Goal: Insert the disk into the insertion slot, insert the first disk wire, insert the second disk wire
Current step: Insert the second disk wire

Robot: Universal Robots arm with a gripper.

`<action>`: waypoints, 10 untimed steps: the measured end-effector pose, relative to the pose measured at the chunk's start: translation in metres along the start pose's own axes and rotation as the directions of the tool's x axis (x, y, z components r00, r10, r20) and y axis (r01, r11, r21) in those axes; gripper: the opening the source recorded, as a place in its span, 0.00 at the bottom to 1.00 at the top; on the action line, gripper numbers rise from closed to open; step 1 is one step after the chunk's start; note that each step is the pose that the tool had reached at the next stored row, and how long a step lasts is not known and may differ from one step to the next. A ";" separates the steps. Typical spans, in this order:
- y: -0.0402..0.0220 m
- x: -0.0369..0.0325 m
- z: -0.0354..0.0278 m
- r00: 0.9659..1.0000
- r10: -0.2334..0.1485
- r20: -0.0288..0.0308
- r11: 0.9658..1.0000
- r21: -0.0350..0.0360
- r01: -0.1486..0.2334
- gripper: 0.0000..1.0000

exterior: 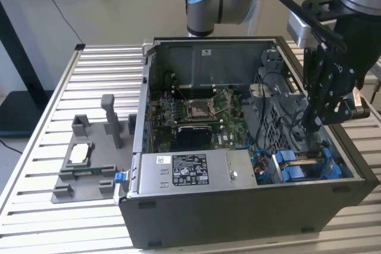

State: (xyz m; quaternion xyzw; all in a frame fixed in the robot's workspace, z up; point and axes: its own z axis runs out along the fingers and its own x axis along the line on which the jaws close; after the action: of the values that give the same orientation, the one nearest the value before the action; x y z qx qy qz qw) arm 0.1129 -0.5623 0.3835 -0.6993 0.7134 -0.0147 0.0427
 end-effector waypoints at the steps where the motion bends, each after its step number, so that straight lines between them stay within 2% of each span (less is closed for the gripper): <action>1: 0.0001 -0.0001 0.0014 1.000 0.000 0.000 1.000 0.000 0.000 0.24; 5: 0.0008 -0.0002 0.0076 1.000 0.001 0.000 1.000 0.002 -0.001 0.24; 8: 0.0009 0.0005 0.0086 1.000 0.001 -0.001 1.000 0.002 -0.001 0.18; 10: 0.0009 0.0005 0.0087 1.000 0.001 -0.001 1.000 0.002 -0.001 0.18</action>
State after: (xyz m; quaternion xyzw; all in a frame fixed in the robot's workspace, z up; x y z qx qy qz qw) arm 0.1128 -0.5625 0.3747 -0.6989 0.7138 -0.0159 0.0432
